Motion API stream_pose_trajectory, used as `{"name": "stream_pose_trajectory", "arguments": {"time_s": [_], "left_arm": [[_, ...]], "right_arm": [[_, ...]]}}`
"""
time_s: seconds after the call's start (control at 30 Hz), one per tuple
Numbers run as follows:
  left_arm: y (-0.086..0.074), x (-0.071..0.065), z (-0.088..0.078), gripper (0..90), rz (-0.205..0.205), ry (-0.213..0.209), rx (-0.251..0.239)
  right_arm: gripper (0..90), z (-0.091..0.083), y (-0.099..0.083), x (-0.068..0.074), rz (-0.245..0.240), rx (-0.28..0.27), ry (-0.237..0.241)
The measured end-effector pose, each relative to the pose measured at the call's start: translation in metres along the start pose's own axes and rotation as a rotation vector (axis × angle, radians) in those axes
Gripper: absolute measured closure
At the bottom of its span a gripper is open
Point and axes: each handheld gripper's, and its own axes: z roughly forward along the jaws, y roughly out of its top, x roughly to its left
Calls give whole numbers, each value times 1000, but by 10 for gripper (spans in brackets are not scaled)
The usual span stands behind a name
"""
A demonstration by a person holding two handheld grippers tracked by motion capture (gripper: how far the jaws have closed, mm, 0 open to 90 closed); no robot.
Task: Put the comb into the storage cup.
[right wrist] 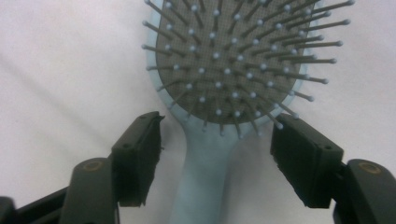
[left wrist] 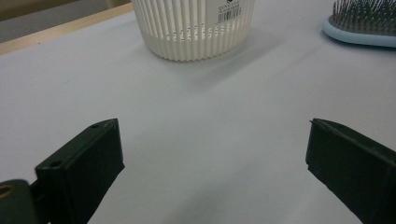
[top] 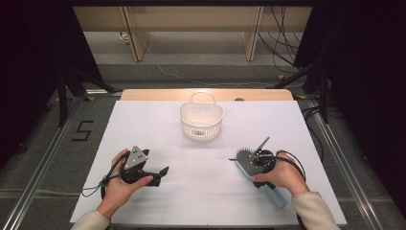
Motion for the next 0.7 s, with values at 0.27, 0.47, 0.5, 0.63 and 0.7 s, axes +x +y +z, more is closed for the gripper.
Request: {"name": "stream_pose_trajectory", "arguments": {"time_s": [0.27, 0.47, 0.5, 0.63, 0.7], "left_arm": [[0, 0, 0, 34, 3, -1, 0], [0, 0, 0, 36, 0, -2, 1], [0, 0, 0, 37, 0, -3, 1], [0, 0, 0, 37, 1, -3, 1], [0, 0, 0, 37, 0, -3, 1]], "right_arm": [[403, 2, 3, 2, 10, 15, -17], [449, 3, 4, 2, 32, 27, -23], [454, 3, 4, 2, 38, 29, -22], [464, 3, 4, 2, 49, 32, -21], [485, 3, 5, 2, 64, 40, -13]]}}
